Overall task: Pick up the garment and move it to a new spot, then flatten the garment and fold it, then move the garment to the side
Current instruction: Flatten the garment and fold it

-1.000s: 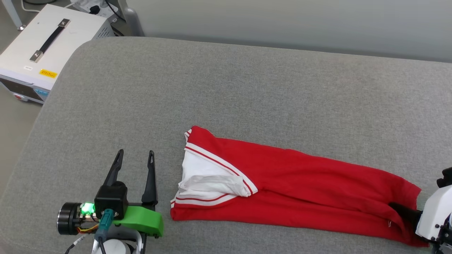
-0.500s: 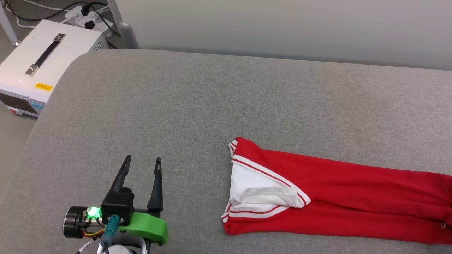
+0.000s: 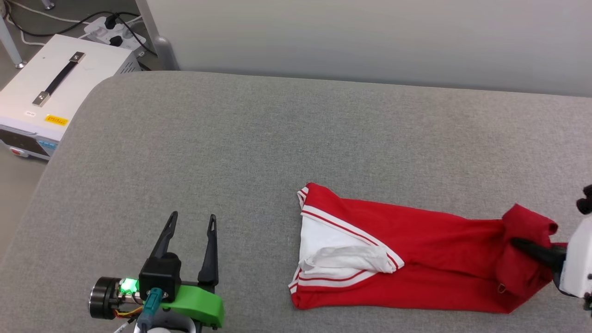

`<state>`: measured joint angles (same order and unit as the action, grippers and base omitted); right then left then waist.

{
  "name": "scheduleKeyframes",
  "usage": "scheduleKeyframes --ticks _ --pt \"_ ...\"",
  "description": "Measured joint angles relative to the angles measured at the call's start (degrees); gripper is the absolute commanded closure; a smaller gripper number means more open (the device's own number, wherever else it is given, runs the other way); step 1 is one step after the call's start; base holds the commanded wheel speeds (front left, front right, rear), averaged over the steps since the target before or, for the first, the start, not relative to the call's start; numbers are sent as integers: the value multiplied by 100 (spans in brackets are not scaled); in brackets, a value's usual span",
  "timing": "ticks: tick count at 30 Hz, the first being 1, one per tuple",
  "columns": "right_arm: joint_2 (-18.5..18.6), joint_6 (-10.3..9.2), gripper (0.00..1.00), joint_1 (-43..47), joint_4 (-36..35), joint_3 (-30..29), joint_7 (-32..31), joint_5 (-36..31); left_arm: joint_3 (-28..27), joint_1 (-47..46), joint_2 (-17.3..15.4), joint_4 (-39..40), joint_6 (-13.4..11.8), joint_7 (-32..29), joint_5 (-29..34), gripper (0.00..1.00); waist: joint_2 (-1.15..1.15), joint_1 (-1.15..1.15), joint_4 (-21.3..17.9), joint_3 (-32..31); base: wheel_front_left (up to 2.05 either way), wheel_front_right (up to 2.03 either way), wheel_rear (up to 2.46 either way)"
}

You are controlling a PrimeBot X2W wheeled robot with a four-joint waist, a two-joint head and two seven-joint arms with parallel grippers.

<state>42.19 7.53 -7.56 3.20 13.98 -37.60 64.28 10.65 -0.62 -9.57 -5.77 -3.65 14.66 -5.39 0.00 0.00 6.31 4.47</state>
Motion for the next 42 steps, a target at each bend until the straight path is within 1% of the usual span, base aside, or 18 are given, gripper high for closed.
scheduleKeyframes --ticks 4,7,11,14,19,24,30,34,35,36,37,38,42 --pt "-296 -1 100 -374 -311 275 -413 -353 -2 -9 78 -29 64 0 45 0 0 0 53 78 0 0 0" --pt "-568 0 100 -812 -393 634 -714 -662 -5 -26 120 -53 99 0 89 0 0 0 96 156 0 0 0" --pt "-1042 0 100 -1442 -315 1201 -991 -932 2 -125 211 -101 164 0 132 0 0 0 178 282 0 0 0" --pt "-1292 0 100 -1876 -133 1635 -1067 -1060 3 -208 256 -113 197 0 148 0 0 0 242 366 0 0 0" --pt "-1663 0 100 -2440 346 2285 -1016 -1229 -7 -319 302 -129 218 0 197 0 0 0 346 520 0 0 0" --pt "-1894 0 100 -2692 911 2760 -842 -1244 -7 -416 375 -134 242 0 244 0 0 0 418 690 0 0 0" --pt "-2019 1 100 -2802 1691 3231 -371 -1371 -19 -540 432 -152 242 0 248 0 0 0 470 864 0 0 0" --pt "-2040 1 100 -2853 1847 3443 -76 -1312 -43 -556 449 -198 242 0 249 0 0 0 451 858 0 0 0" --pt "-2039 1 85 -2853 1849 3453 38 -1245 -60 -556 449 -214 242 0 249 0 0 0 438 838 0 0 0" --pt "-2025 1 66 -2852 1834 3460 156 -1181 -71 -556 449 -232 244 0 254 0 0 0 425 810 0 0 0" --pt "-2004 1 5 -2850 1802 3452 269 -1126 -80 -555 449 -244 247 0 265 0 0 0 416 786 0 0 0" --pt "-1964 -1 0 -2847 1733 3440 431 -1051 -88 -553 448 -257 248 0 283 0 0 0 404 750 0 0 0" --pt "-1677 0 0 -2816 1228 3295 1174 -950 -136 -523 446 -271 255 0 293 0 0 0 344 596 0 0 0"
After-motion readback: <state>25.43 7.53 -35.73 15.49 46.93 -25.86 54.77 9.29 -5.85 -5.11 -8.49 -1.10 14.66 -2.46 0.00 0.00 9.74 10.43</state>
